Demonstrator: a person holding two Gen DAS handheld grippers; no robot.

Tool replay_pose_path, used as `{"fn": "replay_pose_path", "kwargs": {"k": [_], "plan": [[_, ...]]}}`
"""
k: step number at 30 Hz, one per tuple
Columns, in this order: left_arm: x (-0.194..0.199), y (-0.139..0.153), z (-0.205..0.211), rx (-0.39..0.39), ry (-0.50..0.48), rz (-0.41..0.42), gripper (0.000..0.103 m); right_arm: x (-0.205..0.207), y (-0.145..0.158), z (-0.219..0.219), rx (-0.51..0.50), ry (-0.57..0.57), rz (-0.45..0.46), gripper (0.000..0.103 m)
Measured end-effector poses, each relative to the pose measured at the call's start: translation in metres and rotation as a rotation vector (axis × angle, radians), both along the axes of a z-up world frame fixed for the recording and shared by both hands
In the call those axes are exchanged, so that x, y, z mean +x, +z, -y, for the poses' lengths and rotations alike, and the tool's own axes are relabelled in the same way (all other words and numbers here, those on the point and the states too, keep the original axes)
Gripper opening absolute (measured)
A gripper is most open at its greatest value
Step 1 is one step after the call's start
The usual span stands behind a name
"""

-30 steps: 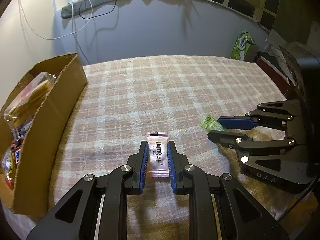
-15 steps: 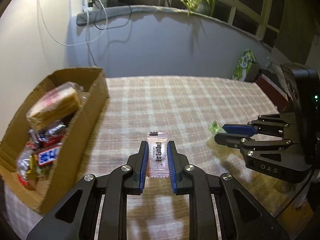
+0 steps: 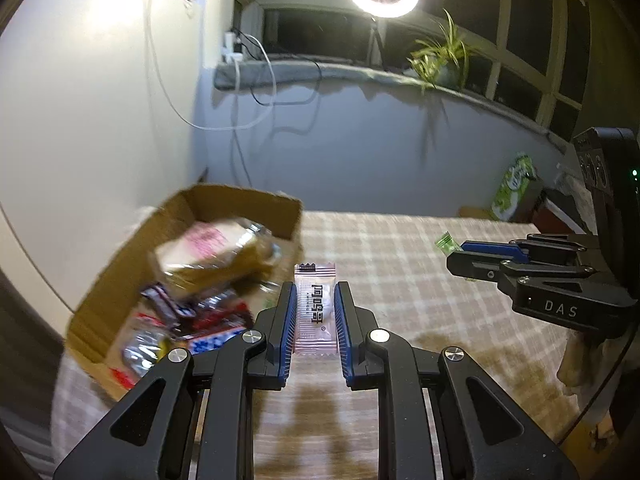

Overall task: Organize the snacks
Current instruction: 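Carry the pink and green candies over the cardboard box with both grippers, then open the left gripper to drop the pink candy while the right drops the green candy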

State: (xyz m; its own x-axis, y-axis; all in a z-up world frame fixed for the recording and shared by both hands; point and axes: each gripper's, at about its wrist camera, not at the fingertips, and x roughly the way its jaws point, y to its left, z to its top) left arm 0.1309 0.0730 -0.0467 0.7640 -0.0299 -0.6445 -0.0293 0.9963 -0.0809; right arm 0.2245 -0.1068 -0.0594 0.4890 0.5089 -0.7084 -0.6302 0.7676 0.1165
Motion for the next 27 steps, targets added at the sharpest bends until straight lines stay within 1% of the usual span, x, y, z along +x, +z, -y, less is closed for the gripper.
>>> {"fn": "replay_pose_path", "kwargs": {"k": [7,11,16,19,24,27], "plan": [[-0.004,0.011,-0.023,0.007,0.041,0.040,0.018,-0.001,0.019,-0.040,0.049,0.058,0.031,0.022],[-0.005,0.013,-0.038,0.008,0.061,0.050,0.018,0.001,0.023,-0.068,0.067,0.095,0.035,0.022],[-0.005,0.010,-0.060,0.004,0.095,0.044,0.018,0.007,0.022,-0.103,0.086,0.134,0.017,0.022],[-0.004,0.005,-0.074,-0.002,0.116,0.033,0.018,0.009,0.019,-0.127,0.079,0.162,0.010,0.022],[-0.002,0.001,-0.088,-0.007,0.141,0.021,0.019,0.009,0.016,-0.155,0.065,0.197,0.014,0.023],[-0.002,0.000,-0.095,-0.008,0.155,0.024,0.019,0.010,0.015,-0.164,0.058,0.202,0.021,0.027]]}}
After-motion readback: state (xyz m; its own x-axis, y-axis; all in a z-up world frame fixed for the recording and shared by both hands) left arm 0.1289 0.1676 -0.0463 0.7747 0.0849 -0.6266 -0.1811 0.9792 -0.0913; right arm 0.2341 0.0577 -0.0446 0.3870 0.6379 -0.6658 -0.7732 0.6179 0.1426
